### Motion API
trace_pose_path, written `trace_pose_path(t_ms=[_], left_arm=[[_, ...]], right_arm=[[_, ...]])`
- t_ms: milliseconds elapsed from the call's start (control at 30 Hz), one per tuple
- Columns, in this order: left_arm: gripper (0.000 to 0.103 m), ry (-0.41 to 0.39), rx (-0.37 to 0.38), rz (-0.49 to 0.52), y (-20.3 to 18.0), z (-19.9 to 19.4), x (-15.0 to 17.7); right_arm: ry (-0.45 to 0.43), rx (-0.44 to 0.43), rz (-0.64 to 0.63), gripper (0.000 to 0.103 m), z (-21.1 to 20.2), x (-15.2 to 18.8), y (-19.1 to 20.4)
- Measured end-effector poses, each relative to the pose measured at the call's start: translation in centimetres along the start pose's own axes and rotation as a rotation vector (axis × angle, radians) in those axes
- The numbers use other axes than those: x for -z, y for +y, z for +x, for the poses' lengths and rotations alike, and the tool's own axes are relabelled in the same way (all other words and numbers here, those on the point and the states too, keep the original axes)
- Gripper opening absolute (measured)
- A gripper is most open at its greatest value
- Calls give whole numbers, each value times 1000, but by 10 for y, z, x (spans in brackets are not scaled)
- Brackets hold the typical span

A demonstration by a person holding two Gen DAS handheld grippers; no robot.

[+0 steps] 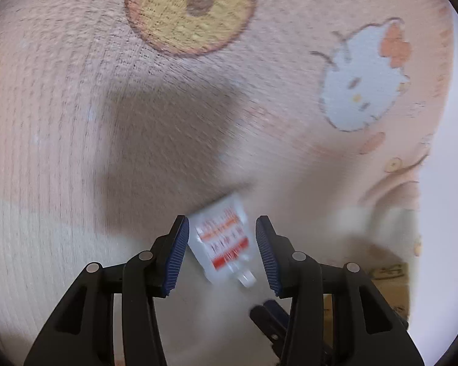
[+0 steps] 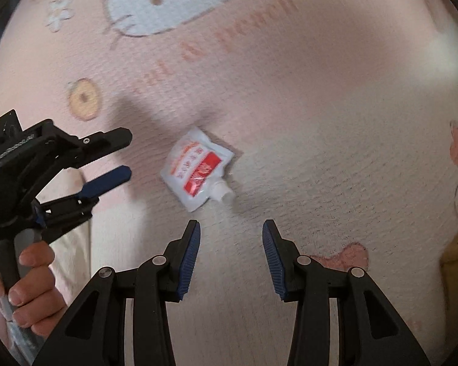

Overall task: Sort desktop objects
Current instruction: 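Close both grippers on the white-and-red sachet on the mat, then lift the sachet off the mat with both grippers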

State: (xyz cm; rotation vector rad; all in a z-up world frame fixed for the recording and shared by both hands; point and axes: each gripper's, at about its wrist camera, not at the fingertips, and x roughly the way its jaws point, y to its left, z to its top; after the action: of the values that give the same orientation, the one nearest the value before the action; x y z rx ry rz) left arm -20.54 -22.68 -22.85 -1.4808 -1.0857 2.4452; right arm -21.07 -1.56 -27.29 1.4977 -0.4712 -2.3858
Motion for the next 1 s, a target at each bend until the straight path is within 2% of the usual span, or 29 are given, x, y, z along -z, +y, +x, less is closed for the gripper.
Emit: trace_pose_path(t_ms=[133, 267, 333, 433, 567, 633, 733, 833, 933, 1000], left_arm=[[50, 5, 78, -19, -3, 6, -5], [50, -33, 17, 67, -14, 11, -8], [50, -28, -9, 87, -14, 17, -10], [50, 9, -14, 55, -6, 31, -11], [49, 33, -11, 30, 2, 44, -12], [43, 37, -11, 47, -1, 43, -12], [34, 74, -44, 108, -9, 51, -8], [33, 86, -81, 170, -19, 54, 1], [33, 102, -109, 215, -29, 56, 8], [33, 132, -100, 218, -32, 55, 15]], right_arm=[[0, 2, 26, 39, 8, 0, -4], [-17, 8, -1, 39, 14, -4, 2], [-30, 14, -30, 39, 16, -6, 7], [-33, 44, -56, 39, 20, -8, 12], [-41, 6, -37, 39, 21, -10, 9], [-41, -18, -28, 38, 21, -10, 7], [-34, -71, -20, 29, 23, -11, 2], [-30, -84, -16, 22, 23, -12, -2], [-25, -74, -14, 21, 19, -8, -6], [-26, -63, -21, 21, 15, -5, -8]])
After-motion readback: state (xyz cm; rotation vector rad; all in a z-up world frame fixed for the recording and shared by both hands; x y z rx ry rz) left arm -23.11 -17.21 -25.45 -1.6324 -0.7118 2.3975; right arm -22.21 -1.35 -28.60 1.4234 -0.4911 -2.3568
